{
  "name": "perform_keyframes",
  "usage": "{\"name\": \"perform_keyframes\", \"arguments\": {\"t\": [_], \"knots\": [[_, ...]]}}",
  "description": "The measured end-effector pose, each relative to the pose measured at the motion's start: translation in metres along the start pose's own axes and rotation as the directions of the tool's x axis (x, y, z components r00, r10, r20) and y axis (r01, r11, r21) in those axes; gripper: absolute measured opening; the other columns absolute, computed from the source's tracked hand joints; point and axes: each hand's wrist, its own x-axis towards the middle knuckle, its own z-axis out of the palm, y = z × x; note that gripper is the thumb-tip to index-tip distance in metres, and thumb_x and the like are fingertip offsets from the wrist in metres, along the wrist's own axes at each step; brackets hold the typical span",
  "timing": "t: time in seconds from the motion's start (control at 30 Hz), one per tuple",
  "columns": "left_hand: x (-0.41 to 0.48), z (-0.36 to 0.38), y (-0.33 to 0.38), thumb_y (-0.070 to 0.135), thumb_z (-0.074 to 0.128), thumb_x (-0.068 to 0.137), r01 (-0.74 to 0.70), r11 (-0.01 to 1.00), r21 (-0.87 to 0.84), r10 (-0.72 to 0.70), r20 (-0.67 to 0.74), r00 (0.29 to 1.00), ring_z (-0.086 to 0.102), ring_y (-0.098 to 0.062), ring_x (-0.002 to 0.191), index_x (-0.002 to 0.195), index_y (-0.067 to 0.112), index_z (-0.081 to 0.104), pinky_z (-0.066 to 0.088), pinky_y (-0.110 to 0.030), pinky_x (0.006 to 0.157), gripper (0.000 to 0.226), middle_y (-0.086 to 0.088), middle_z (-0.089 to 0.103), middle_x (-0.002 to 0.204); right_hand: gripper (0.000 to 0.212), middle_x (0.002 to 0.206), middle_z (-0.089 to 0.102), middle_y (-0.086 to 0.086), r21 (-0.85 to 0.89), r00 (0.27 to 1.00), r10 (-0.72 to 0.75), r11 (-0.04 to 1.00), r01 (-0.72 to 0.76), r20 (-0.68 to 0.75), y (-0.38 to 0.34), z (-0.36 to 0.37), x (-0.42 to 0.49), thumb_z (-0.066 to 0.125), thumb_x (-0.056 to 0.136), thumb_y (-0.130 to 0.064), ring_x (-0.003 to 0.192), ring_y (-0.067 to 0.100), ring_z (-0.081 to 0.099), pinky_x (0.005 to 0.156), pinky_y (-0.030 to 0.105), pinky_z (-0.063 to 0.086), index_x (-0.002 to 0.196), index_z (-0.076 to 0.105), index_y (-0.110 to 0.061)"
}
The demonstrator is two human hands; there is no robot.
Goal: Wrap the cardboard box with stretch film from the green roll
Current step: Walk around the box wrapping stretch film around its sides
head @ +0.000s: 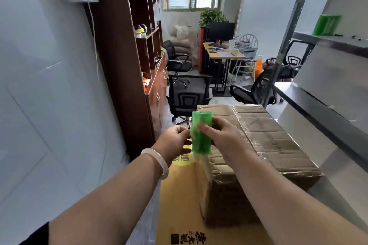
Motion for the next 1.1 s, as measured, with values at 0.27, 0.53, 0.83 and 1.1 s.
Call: {"name": "perform_keyframes", "arguments": {"t": [0.27, 0.53, 0.83, 1.1], "knots": [[0.067, -0.021, 0.000, 0.013, 0.035, 0.107, 0.160, 0.889, -0.428, -0.137, 0.085, 0.987, 0.060, -0.019, 0.069, 0.091, 0.010, 0.048, 0.054, -0.037, 0.065, 0.021, -0.011, 0.061, 0.082, 0.034, 0.103, 0.071, 0.002, 0.008, 0.997, -0.001, 1.000, 0.002, -0.073, 0.007, -0.003, 0.034, 0.073, 0.078, -0.031, 0.100, 0.021, 0.066, 0.087, 0.041, 0.056, 0.109, 0.065, -0.018], [0.157, -0.026, -0.006, 0.029, 0.054, 0.099, 0.429, 0.839, -0.336, -0.251, 0.459, 0.852, 0.051, -0.015, 0.056, 0.099, 0.011, 0.061, 0.055, -0.037, 0.065, 0.019, -0.001, 0.051, 0.062, 0.027, 0.100, 0.071, 0.006, 0.136, 0.911, 0.162, 0.984, -0.119, -0.380, 0.021, 0.013, 0.073, 0.068, 0.085, -0.028, 0.095, 0.024, 0.069, 0.083, 0.041, 0.058, 0.109, 0.065, -0.015], [0.189, -0.035, -0.027, 0.015, 0.057, 0.098, 0.274, 0.959, -0.076, -0.160, 0.653, 0.740, 0.048, -0.009, 0.041, 0.094, 0.007, 0.062, 0.043, -0.019, 0.043, 0.011, 0.001, 0.052, 0.050, 0.029, 0.086, 0.068, 0.012, 0.306, 0.790, 0.298, 0.941, -0.147, -0.535, 0.024, 0.061, 0.071, 0.061, 0.089, -0.026, 0.074, 0.020, 0.068, 0.060, 0.029, 0.054, 0.107, 0.063, -0.002], [0.179, -0.032, -0.037, 0.023, 0.057, 0.098, 0.072, 0.997, -0.021, -0.045, 0.600, 0.799, 0.045, -0.015, 0.048, 0.083, 0.021, 0.066, 0.041, -0.024, 0.047, 0.018, 0.004, 0.053, 0.058, 0.032, 0.094, 0.064, 0.013, 0.556, 0.768, 0.400, 0.828, -0.069, -0.500, 0.042, 0.072, 0.060, 0.055, 0.089, -0.024, 0.081, 0.023, 0.066, 0.073, 0.036, 0.053, 0.114, 0.061, -0.007]]}}
